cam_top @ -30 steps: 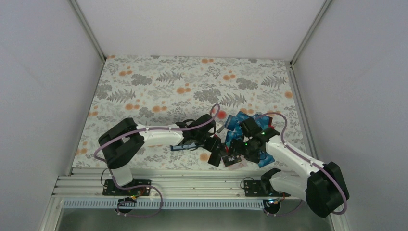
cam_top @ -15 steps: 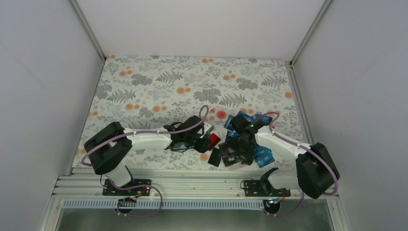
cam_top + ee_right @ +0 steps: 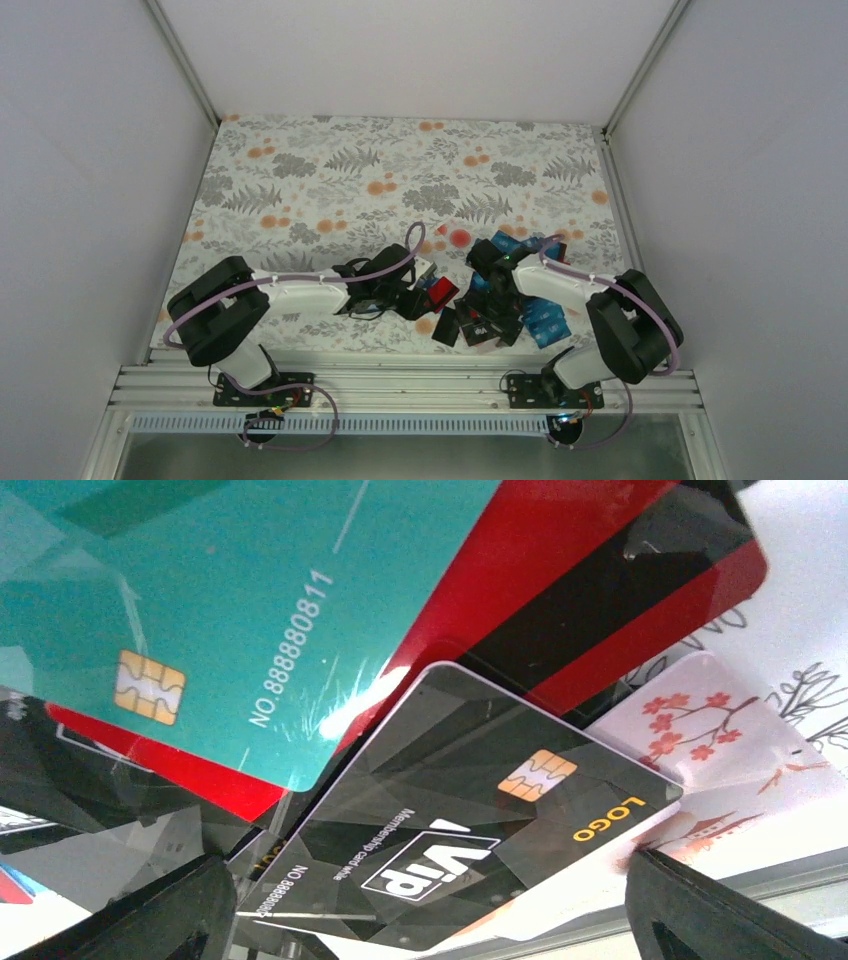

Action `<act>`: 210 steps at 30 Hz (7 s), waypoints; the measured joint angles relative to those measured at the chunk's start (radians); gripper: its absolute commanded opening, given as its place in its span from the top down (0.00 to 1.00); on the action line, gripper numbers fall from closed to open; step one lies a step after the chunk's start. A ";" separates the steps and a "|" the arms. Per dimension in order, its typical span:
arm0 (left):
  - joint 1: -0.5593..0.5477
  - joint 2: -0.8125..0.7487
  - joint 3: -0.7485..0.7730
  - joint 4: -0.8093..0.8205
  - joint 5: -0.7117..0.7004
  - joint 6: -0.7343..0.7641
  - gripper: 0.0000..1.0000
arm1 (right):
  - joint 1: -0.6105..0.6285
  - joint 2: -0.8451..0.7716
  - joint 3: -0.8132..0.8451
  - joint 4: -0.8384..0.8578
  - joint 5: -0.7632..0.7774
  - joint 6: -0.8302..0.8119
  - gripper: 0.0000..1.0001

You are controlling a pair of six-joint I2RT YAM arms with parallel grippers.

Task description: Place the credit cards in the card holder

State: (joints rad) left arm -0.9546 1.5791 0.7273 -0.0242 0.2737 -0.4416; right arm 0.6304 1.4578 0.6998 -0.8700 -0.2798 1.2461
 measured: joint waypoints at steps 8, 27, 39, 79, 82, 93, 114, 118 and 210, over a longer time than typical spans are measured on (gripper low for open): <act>0.005 0.000 -0.006 0.009 0.000 -0.007 0.66 | 0.000 0.035 0.017 0.011 -0.037 0.019 0.30; 0.006 -0.011 -0.006 0.008 0.024 -0.024 0.68 | 0.003 0.039 0.093 -0.008 0.063 -0.061 0.50; 0.015 -0.004 0.012 0.055 0.119 -0.037 0.70 | -0.007 -0.017 0.078 0.053 0.092 -0.201 0.31; -0.130 -0.163 -0.079 -0.093 -0.123 0.029 0.62 | 0.209 0.070 0.068 0.387 -0.005 -0.346 0.20; -0.130 -0.175 -0.085 -0.111 -0.127 0.030 0.62 | 0.217 0.081 0.081 0.386 -0.011 -0.346 0.19; -0.135 -0.109 -0.042 -0.060 -0.059 0.034 0.70 | 0.183 -0.146 -0.014 0.222 -0.018 -0.357 0.18; -0.106 0.250 0.261 -0.049 0.057 0.032 0.90 | 0.139 -0.496 -0.363 0.236 -0.256 -0.236 0.24; -0.106 0.280 0.289 -0.068 0.070 0.039 0.90 | 0.130 -0.497 -0.403 0.303 -0.256 -0.202 0.24; 0.418 -0.386 -0.151 -0.412 -0.257 -0.199 0.94 | -0.023 -0.047 0.053 0.679 -0.434 -0.656 0.96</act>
State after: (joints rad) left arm -0.5365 1.1931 0.5766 -0.4358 0.0170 -0.6407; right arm 0.6075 1.4113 0.7525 -0.1905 -0.7136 0.5900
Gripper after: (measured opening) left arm 0.065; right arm 0.041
